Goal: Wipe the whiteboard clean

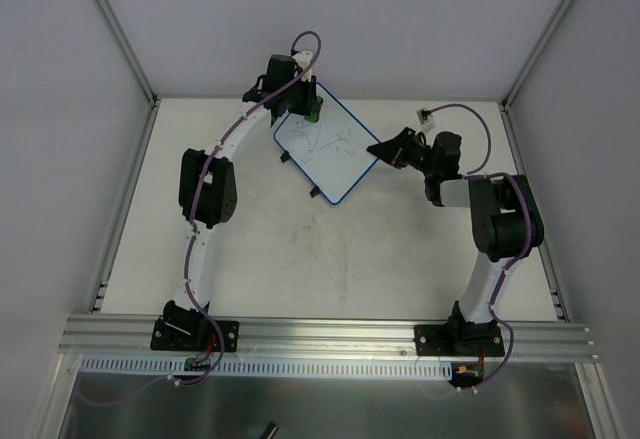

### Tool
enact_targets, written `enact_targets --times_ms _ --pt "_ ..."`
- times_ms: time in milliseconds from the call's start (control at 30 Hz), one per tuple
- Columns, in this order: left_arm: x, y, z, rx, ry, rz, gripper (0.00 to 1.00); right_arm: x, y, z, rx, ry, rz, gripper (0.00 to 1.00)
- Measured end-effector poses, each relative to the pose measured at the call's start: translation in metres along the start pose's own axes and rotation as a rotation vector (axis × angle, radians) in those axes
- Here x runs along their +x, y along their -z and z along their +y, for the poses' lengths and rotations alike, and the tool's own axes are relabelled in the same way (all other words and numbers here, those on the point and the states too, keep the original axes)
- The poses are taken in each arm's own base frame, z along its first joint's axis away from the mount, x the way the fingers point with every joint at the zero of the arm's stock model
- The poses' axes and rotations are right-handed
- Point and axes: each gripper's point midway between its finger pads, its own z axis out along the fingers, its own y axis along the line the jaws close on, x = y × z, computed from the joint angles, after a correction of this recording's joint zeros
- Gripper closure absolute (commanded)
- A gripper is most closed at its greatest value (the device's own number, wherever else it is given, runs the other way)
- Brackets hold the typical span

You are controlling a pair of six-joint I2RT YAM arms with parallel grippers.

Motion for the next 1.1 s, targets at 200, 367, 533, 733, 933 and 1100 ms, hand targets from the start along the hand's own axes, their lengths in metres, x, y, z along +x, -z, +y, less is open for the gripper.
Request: enact_targets --times_ms 200,367,533,733,933,1100 --pt "-0.002 -0.005 0.029 -0.059 0.085 -0.008 1.0 0.0 0.0 0.0 0.0 0.0 0.0 1.0" --pt "-0.009 -0.004 0.03 -0.084 0.104 -0.025 1.0 0.001 0.001 0.0 0.003 0.0 -0.001 1.0" --pt "-0.022 -0.002 0.031 -0.097 0.107 -0.057 1.0 0.004 0.004 0.003 0.002 0.003 -0.002 1.0" --pt "-0.027 -0.003 0.03 -0.096 0.106 -0.069 1.0 0.004 0.004 0.003 0.003 0.002 -0.001 1.0" --pt "-0.023 -0.006 0.026 -0.065 0.107 -0.057 1.0 0.005 0.004 0.003 0.003 0.001 -0.001 1.0" --pt "-0.019 -0.011 0.02 -0.031 0.103 -0.047 1.0 0.005 0.004 0.003 0.008 -0.004 -0.003 1.0"
